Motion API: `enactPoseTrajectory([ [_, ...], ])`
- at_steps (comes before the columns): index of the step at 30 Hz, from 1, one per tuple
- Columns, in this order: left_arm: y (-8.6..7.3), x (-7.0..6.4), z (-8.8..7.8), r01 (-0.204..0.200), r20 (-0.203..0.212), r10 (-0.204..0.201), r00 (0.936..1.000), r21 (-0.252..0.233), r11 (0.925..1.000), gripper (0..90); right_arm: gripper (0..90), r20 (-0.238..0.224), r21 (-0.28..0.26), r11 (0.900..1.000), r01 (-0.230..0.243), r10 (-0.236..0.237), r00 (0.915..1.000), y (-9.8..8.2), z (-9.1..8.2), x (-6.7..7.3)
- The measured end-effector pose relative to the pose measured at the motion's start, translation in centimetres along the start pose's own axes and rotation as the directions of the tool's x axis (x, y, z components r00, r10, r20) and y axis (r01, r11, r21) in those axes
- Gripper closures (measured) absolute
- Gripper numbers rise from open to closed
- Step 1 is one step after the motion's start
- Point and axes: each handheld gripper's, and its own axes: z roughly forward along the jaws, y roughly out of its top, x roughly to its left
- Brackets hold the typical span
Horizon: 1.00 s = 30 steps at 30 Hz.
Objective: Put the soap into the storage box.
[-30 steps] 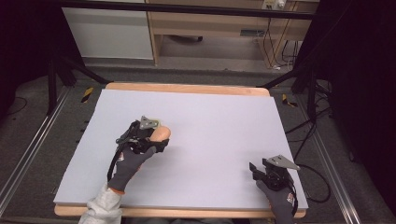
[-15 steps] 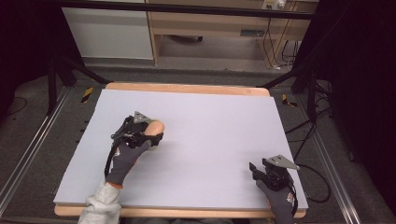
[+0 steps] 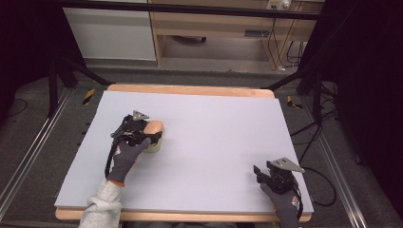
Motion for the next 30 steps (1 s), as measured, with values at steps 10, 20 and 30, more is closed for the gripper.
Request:
enactPoseTrajectory([
  [10, -0.4, 0.9, 0.8, 0.015, -0.021, -0.015, 0.9997, 0.02, 0.9997, 31.8, 43.0, 0.0, 0.002, 1.0, -0.002, 0.002, 1.0, 0.0, 0.0, 0.0],
  [20, -0.4, 1.2, 2.0, 0.014, -0.032, -0.013, 0.9994, 0.038, 0.9992, 31.8, 43.0, -0.001, 0.004, 1.0, -0.002, 0.002, 1.0, 0.0, 0.1, 0.0],
  [30, -0.8, 1.8, 2.7, 0.018, -0.041, -0.015, 0.999, 0.063, 0.9978, 31.8, 43.0, -0.001, 0.004, 1.0, -0.001, 0.001, 1.0, 0.0, 0.1, 0.0],
])
